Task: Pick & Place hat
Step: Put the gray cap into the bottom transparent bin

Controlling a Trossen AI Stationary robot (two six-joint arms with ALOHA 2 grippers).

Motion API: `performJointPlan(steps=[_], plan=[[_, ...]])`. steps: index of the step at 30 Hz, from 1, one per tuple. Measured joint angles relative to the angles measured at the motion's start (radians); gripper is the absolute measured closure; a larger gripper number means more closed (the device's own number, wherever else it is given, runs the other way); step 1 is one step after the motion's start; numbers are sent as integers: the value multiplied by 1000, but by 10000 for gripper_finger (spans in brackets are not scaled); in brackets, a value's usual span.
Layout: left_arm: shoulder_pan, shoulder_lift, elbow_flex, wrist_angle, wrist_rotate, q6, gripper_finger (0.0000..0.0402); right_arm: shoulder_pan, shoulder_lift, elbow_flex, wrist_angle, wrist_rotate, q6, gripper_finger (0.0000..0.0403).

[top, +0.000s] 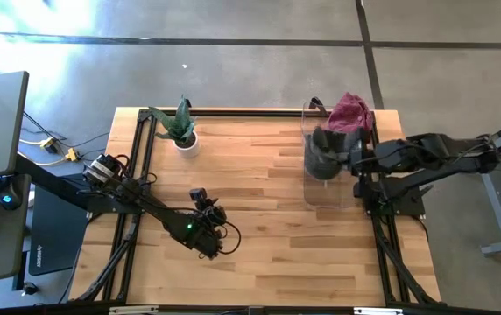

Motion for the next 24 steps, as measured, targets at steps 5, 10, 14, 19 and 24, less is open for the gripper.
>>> performJointPlan(steps=[5,10,14,19,24], plan=[[0,0,0,2,1,0,275,0,-1,56,-16,40,-8,393],[0,0,0,9,10,0,275,0,24,53,-131,6,68,398],[0,0,0,8,10,0,275,0,34,-21,-139,16,105,393],[0,0,0,9,10,0,275,0,32,-138,-99,128,39,397],[0,0,0,10,0,2,275,-4,32,-227,-4,278,-132,390]])
